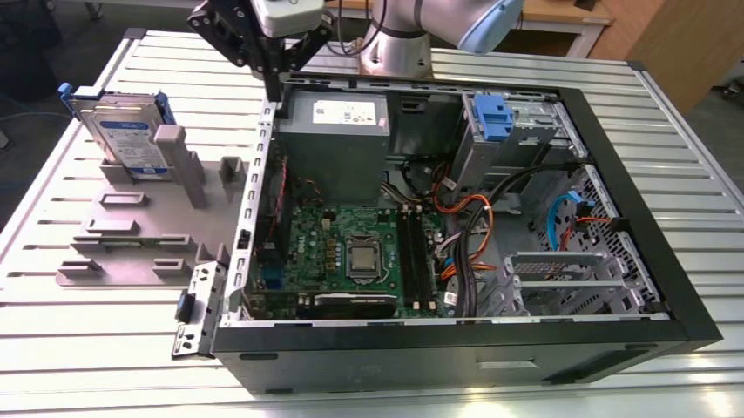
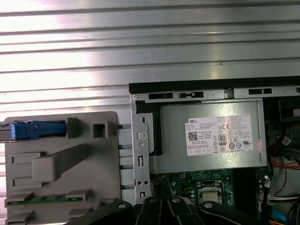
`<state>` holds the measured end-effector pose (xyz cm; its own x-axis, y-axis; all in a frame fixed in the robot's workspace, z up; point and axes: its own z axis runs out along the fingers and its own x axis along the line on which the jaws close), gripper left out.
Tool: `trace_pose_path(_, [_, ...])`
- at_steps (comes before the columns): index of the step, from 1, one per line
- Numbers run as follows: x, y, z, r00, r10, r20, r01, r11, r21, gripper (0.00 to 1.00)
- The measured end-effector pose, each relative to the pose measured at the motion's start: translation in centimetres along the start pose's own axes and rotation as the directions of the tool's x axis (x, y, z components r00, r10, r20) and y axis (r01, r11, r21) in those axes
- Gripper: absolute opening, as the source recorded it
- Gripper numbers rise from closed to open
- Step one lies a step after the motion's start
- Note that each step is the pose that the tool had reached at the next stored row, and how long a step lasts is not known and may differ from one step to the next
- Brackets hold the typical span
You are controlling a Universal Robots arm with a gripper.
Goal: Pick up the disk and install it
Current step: 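Reach for the disk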
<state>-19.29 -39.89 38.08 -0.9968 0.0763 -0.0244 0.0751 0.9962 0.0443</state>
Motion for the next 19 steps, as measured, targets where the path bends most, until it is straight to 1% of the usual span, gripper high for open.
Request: trace_pose_path(19, [0.48, -0.04, 0.06, 1.0000, 0.000, 0.0000, 0.000, 1.0000, -0.0001, 0.11])
